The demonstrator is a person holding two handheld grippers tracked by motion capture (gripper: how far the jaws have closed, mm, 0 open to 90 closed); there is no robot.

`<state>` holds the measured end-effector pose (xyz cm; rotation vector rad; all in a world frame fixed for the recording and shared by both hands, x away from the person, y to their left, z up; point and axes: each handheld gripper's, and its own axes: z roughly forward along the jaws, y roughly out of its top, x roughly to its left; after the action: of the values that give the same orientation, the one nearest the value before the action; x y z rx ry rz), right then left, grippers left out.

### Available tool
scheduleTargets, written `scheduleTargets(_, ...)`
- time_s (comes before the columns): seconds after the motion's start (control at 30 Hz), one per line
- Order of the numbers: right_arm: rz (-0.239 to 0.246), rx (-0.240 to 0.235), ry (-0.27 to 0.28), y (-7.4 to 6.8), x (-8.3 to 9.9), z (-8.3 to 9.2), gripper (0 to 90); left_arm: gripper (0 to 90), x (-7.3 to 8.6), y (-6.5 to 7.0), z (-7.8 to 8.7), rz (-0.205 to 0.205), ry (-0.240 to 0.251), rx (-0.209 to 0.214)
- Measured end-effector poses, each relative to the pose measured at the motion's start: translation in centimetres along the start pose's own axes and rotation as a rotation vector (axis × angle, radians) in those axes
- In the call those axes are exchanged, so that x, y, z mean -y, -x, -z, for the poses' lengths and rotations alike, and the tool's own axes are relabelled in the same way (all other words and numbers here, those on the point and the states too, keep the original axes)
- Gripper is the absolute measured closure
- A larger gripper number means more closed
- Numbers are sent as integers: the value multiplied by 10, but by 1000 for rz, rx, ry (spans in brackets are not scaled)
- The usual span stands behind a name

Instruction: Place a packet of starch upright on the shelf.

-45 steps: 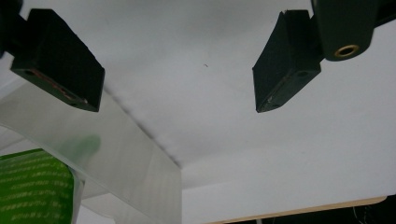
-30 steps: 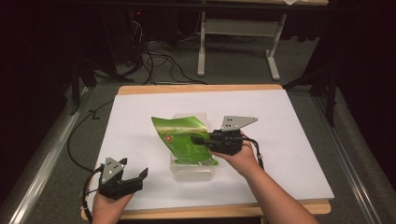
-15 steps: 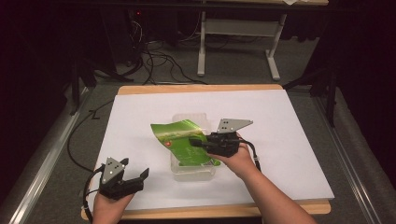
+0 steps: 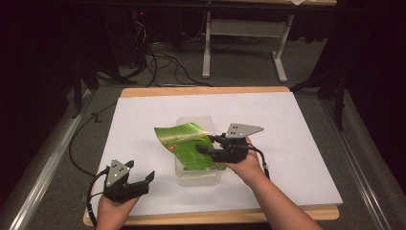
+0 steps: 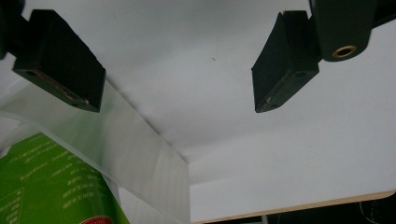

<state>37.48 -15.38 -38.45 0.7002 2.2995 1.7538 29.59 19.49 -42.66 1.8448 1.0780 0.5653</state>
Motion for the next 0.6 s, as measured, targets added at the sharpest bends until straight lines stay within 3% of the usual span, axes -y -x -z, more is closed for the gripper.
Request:
scheduleTargets(0.13,11,36,2,-3,2,7,449,186,-3,2,-5,-5,-1,14)
scheduleTargets(0.6,-23,103,35,-6,7,39,441,212,-6,4,-15,-8,-4,53)
